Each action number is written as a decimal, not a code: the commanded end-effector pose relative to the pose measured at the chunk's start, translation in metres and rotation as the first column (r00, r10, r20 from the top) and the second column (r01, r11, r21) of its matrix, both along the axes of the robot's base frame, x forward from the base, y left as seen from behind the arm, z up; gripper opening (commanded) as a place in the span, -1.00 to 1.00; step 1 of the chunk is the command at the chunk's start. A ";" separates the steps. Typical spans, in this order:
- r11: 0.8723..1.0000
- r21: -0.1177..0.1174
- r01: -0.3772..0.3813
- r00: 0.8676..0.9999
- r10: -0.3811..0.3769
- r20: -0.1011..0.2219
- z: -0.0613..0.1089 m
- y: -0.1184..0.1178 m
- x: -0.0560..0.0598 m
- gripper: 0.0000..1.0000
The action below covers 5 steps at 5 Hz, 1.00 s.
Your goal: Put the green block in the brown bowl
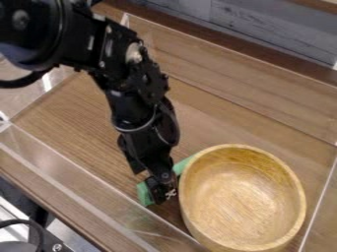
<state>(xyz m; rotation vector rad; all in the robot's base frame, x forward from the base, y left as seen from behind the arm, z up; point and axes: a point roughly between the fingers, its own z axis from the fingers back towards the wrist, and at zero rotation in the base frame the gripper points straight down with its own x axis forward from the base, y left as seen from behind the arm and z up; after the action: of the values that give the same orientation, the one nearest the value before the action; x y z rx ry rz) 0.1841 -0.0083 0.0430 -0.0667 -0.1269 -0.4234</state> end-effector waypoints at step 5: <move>1.000 0.002 -0.003 1.000 0.003 0.030 0.006 0.002 0.015 -1.00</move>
<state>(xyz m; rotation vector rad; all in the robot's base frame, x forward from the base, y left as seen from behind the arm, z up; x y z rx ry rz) 0.1877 -0.0083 0.0387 -0.0742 -0.1019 -0.4230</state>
